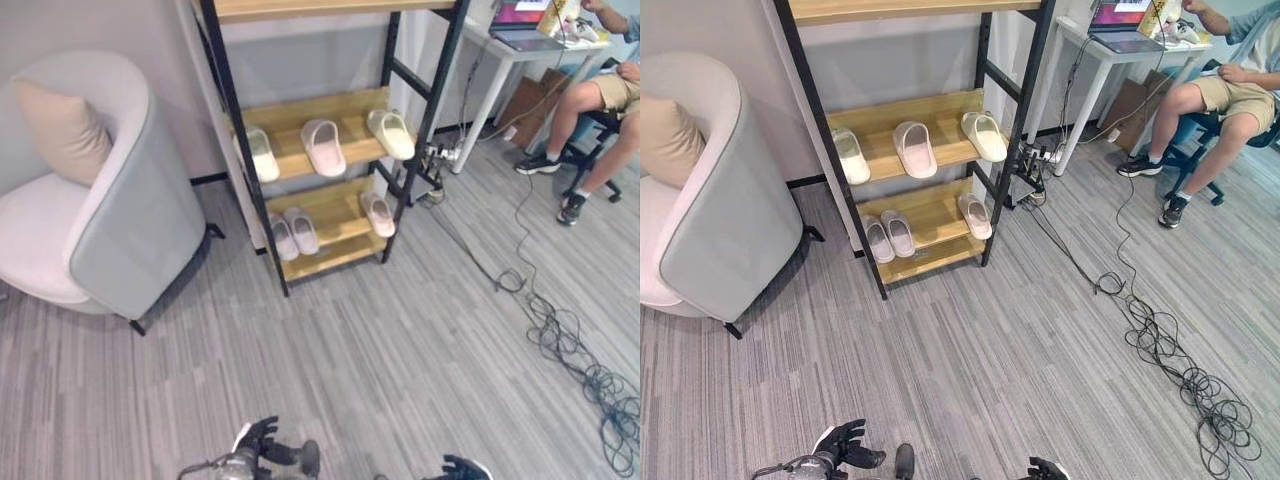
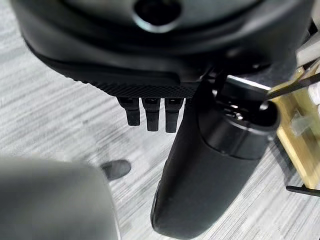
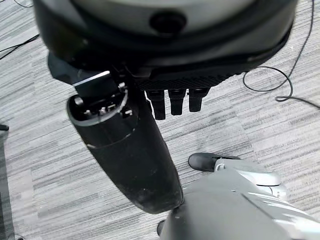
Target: Arrange the slippers neatly on the shoe rack.
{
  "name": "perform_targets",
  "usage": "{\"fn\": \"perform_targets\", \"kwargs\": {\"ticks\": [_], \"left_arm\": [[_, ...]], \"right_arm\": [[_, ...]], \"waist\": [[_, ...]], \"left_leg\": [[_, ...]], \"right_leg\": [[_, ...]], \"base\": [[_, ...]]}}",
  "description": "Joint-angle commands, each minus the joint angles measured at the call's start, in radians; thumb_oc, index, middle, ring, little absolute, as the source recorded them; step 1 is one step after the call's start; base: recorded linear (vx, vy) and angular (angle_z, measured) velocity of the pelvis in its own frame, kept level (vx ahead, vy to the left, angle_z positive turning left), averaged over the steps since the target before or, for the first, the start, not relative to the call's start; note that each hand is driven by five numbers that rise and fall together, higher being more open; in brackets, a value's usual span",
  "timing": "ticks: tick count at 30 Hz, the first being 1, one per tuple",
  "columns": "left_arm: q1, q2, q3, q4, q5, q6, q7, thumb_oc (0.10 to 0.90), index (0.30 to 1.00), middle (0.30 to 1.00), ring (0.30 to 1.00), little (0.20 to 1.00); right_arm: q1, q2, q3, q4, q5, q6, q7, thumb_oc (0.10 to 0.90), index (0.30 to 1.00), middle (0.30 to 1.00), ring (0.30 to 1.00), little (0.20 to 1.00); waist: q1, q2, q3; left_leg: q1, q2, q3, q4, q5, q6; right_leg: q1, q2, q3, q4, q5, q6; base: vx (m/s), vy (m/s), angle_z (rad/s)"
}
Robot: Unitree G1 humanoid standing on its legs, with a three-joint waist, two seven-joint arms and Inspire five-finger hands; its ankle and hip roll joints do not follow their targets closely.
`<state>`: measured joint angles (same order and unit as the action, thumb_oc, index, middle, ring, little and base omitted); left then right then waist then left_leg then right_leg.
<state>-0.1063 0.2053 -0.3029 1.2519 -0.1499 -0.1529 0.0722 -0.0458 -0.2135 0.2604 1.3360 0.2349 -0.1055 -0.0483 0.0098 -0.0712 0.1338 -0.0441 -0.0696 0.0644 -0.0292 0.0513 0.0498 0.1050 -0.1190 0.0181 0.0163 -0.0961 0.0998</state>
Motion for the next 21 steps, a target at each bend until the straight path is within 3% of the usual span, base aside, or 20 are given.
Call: {"fn": "perform_targets", "kwargs": {"ticks": [1,3,5,7,10,14,15,20,21], "left_arm": [[0.019,-0.022,-0.014,0.015,0.027,-0.018,-0.02,0.8,0.9,0.9,0.9,0.9],[0.012,-0.019,-0.018,0.011,0.032,-0.017,-0.021,0.8,0.9,0.9,0.9,0.9],[0.011,-0.014,-0.024,0.002,0.041,-0.016,-0.019,0.8,0.9,0.9,0.9,0.9],[0.009,-0.016,-0.027,-0.002,0.045,-0.016,-0.02,0.8,0.9,0.9,0.9,0.9],[0.006,-0.02,-0.028,0.006,0.049,-0.017,-0.022,0.8,0.9,0.9,0.9,0.9],[-0.001,-0.025,-0.032,0.011,0.049,-0.023,-0.017,0.8,0.9,0.9,0.9,0.9],[0.004,-0.028,-0.03,0.014,0.05,-0.027,-0.02,0.8,0.9,0.9,0.9,0.9],[0.015,-0.041,-0.034,0.022,0.051,-0.022,-0.023,0.8,0.9,0.9,0.9,0.9],[0.017,-0.042,-0.036,0.024,0.05,-0.021,-0.025,0.8,0.9,0.9,0.9,0.9]], "right_arm": [[0.013,-0.015,0.031,-0.034,-0.043,-0.001,0.034,0.8,0.9,0.9,0.9,0.9],[0.007,-0.011,0.033,-0.039,-0.043,0.001,0.032,0.8,0.9,0.9,0.9,0.9],[0.017,-0.001,0.037,-0.046,-0.052,0.001,0.031,0.8,0.9,0.9,0.9,0.9],[0.019,-0.003,0.042,-0.045,-0.063,0.004,0.028,0.8,0.9,0.9,0.9,0.9],[0.012,-0.004,0.056,-0.052,-0.081,0.006,0.023,0.8,0.9,0.9,0.9,0.9],[0.01,-0.01,0.063,-0.054,-0.093,0.01,0.023,0.8,0.9,0.9,0.9,0.9],[0.022,-0.012,0.066,-0.049,-0.097,0.008,0.027,0.8,0.9,0.9,0.9,0.9],[0.034,-0.017,0.074,-0.045,-0.104,0.006,0.025,0.8,0.9,0.9,0.9,0.9],[0.032,-0.019,0.078,-0.053,-0.097,0.003,0.026,0.8,0.9,0.9,0.9,0.9]], "waist": [[0.023,0.013,-0.042],[0.014,0.016,-0.033],[0.004,0.036,-0.022],[-0.005,0.042,-0.02],[-0.025,0.039,-0.017],[-0.055,0.038,-0.01],[-0.057,0.026,-0.019],[-0.054,0.036,-0.046],[-0.053,0.04,-0.05]], "left_leg": [[-0.067,0.019,-0.103,0.143,-0.094,-0.037],[-0.054,0.017,-0.11,0.142,-0.102,-0.026],[-0.006,0.026,-0.127,0.134,-0.129,-0.016],[0.033,0.029,-0.144,0.118,-0.152,-0.017],[0.094,0.034,-0.161,0.094,-0.184,-0.024],[0.158,0.045,-0.19,0.076,-0.21,-0.039],[0.17,0.045,-0.197,0.081,-0.233,-0.047],[0.176,0.09,-0.214,0.109,-0.191,-0.093],[0.163,0.113,-0.218,0.154,-0.15,-0.122]], "right_leg": [[-0.096,0.053,0.004,0.274,0.062,0.054],[-0.127,0.052,0.006,0.336,0.093,0.065],[-0.195,0.031,-0.047,0.401,0.089,0.056],[-0.223,0.018,-0.093,0.341,0.052,0.031],[-0.275,0.008,-0.133,0.207,0.078,0.022],[-0.316,0.016,-0.116,0.1,0.121,0.037],[-0.289,0.015,-0.098,0.068,0.125,0.032],[-0.252,0.05,-0.115,0.069,0.109,-0.001],[-0.23,0.071,-0.12,0.069,0.087,-0.017]], "base": [[0.13,0.092,-0.26],[0.11,0.064,-0.07],[0.22,0.05,0.13],[0.25,-0.031,0.08],[0.28,-0.116,-0.01],[0.28,-0.108,0.09],[0.22,-0.153,0.36],[0.2,-0.152,0.45],[0.15,-0.158,0.02]]}}
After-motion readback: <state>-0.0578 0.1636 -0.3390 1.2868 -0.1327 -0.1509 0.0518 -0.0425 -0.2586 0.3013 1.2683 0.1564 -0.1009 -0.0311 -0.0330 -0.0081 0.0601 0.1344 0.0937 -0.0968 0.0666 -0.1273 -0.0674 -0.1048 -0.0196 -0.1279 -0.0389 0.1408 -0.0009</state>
